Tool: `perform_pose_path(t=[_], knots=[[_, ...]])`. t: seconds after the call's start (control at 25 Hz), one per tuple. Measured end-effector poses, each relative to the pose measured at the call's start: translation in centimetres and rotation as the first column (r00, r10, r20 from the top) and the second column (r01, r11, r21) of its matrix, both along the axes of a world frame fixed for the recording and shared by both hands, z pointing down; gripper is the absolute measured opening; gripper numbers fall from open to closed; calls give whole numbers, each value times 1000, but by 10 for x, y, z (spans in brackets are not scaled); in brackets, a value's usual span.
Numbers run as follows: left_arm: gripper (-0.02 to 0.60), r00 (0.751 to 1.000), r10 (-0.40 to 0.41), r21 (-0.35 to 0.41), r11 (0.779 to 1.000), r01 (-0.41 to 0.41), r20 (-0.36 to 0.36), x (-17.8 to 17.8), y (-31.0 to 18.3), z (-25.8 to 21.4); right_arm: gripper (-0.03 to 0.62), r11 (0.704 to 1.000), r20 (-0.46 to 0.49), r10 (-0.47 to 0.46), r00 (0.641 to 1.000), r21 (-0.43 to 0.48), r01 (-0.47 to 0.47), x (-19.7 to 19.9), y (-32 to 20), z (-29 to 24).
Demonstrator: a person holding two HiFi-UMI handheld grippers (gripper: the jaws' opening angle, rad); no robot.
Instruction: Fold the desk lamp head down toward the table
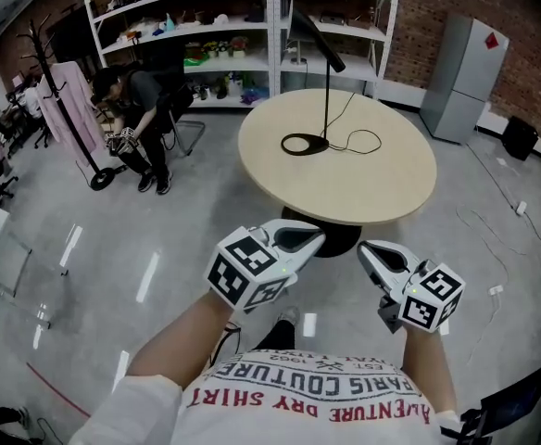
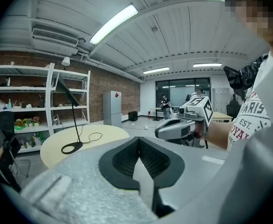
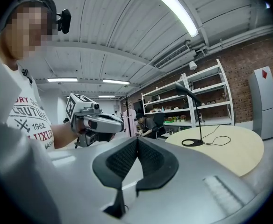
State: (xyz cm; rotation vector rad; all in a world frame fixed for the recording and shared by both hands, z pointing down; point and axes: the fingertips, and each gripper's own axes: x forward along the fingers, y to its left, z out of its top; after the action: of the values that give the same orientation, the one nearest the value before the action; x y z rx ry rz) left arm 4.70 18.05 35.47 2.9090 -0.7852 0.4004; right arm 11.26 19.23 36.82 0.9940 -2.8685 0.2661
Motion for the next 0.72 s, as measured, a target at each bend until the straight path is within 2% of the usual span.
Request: perform_pose_path(t=[0.28,0.72], knots=[[3,1000,-3,-22,1000,2,-11,-13,-57,10,3,1000,2,9,1000,-19,-9,-10,-54,9],[3,999,34,-62,997,-36,-30,-27,-196,15,3,995,-8,62,998,-75,-63,-21,-183,22]])
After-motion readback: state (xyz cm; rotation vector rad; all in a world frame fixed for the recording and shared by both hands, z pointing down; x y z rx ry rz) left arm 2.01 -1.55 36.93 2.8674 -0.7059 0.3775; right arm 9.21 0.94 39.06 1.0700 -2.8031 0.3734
